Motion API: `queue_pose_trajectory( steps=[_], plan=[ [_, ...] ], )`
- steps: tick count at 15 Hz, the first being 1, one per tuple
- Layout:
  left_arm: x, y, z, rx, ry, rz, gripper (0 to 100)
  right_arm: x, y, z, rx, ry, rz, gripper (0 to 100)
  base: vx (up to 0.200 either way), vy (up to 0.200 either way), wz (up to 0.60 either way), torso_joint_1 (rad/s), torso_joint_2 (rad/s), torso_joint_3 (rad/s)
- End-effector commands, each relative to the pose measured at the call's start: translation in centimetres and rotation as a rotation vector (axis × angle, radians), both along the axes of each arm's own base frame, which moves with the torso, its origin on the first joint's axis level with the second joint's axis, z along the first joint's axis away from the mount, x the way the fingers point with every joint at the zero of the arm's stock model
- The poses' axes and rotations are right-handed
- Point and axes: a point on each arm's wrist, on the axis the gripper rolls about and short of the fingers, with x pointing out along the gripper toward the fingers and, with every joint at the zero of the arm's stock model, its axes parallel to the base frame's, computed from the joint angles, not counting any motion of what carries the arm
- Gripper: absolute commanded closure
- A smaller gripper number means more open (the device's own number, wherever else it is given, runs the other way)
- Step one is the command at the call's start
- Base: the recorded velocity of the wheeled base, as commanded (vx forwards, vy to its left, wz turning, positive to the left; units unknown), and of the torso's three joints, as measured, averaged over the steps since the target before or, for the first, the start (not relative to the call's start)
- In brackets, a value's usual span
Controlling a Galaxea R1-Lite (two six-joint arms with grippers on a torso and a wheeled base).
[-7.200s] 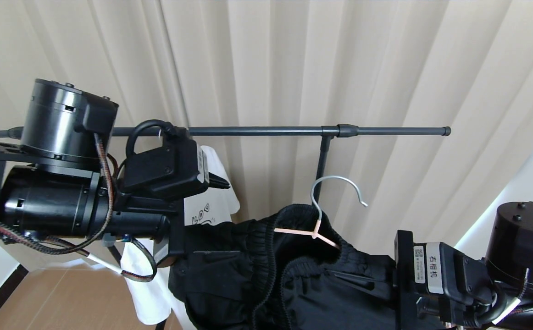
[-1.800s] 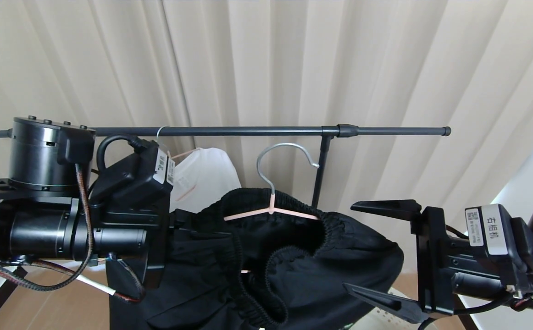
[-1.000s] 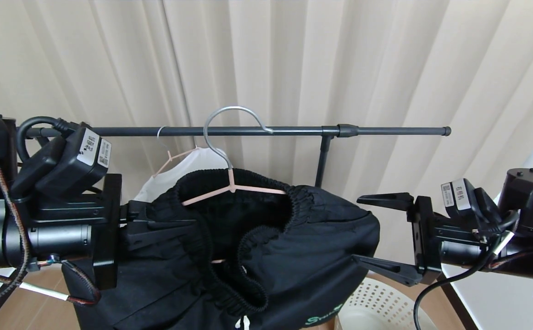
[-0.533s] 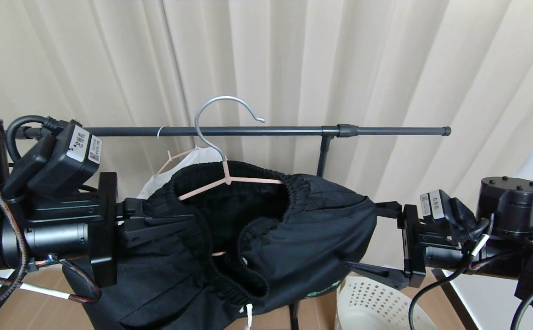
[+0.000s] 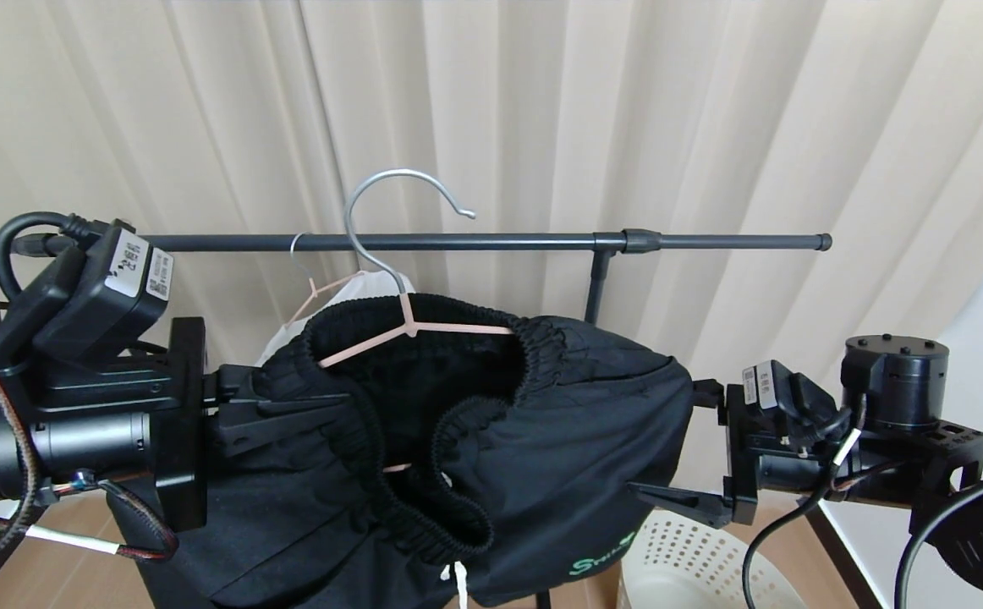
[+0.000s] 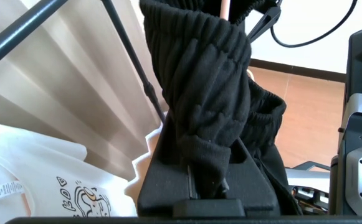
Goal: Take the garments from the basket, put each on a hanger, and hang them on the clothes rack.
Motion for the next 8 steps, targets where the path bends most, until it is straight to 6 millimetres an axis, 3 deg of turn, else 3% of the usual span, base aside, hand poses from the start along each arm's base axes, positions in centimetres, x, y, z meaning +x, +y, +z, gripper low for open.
queue_pose_trajectory(
  steps=[1, 6, 7, 8],
  plan=[
    [-0.13, 0.10, 0.15, -0.003, -0.006, 0.003, 100, 0.28, -0.24, -0.54, -0.012, 0.002, -0.004, 0, 0.000, 0.000, 0.00, 0.000, 0.00, 0.000],
    [-0.24, 0.14, 0.18, -0.003, -0.008, 0.003, 100, 0.84, -0.07, -0.61, -0.018, -0.007, -0.012, 0, 0.000, 0.000, 0.00, 0.000, 0.00, 0.000],
    [-0.24, 0.14, 0.18, -0.004, -0.006, 0.003, 100, 0.89, -0.06, -0.55, -0.017, -0.010, -0.012, 100, 0.000, 0.000, 0.00, 0.000, 0.00, 0.000],
    [-0.26, 0.14, 0.27, -0.005, -0.011, 0.003, 100, 0.91, -0.05, -0.59, -0.018, -0.009, -0.012, 100, 0.000, 0.000, 0.00, 0.000, 0.00, 0.000]
  ],
)
